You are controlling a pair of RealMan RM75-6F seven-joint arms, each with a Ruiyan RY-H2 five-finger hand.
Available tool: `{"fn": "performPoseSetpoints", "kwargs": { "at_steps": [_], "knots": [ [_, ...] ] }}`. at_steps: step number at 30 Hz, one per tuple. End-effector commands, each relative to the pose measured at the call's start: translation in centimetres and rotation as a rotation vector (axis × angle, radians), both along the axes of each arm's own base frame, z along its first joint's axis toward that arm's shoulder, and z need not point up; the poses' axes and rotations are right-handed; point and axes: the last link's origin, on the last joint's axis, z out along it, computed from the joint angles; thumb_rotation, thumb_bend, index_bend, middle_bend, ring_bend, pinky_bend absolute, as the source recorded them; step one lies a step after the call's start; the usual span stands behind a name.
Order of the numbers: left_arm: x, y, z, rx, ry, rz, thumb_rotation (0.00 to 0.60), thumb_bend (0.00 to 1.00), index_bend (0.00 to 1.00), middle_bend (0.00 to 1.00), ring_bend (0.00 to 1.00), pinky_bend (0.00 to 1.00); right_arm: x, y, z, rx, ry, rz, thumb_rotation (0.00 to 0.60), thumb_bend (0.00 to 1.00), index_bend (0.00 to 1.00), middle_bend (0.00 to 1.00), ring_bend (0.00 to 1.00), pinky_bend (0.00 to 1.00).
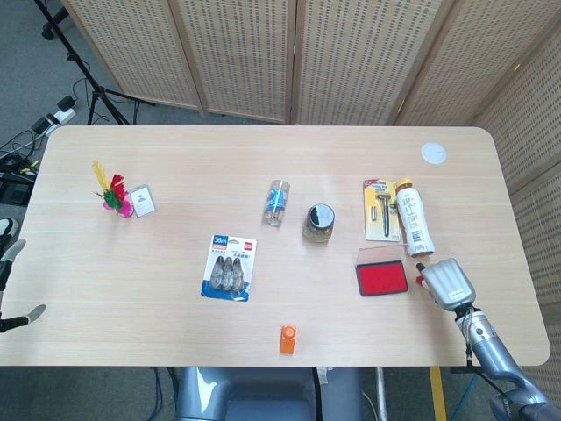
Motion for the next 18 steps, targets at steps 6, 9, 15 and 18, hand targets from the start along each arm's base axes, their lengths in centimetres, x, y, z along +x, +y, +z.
{"fn": "performPoseSetpoints", "kwargs": {
  "at_steps": [6, 9, 15, 18],
  "knots": [
    [0.03, 0.01, 0.01, 0.002, -0.003, -0.001, 0.600, 0.00, 0.00, 0.00, 0.00, 0.00, 0.31, 0.01, 0.31, -0.012, -0.010, 0.017, 0.600, 0.24, 0.42, 0.96, 1.00, 1.00],
    [0.02, -0.01, 0.03, 0.002, -0.004, -0.002, 0.600, 0.00, 0.00, 0.00, 0.00, 0.00, 0.38, -0.17, 0.56, -0.025, -0.010, 0.021, 0.600, 0.25, 0.42, 0.96, 1.00, 1.00],
    [0.03, -0.07, 0.08, 0.002, -0.005, -0.004, 0.600, 0.00, 0.00, 0.00, 0.00, 0.00, 0.47, -0.64, 0.94, -0.047, 0.000, 0.030, 0.600, 0.25, 0.42, 0.96, 1.00, 1.00],
    [0.04, -0.06, 0.10, 0.004, -0.007, -0.004, 0.600, 0.00, 0.00, 0.00, 0.00, 0.00, 0.70, -0.90, 0.98, -0.054, -0.001, 0.038, 0.600, 0.25, 0.42, 0.96, 1.00, 1.00]
  ]
}}
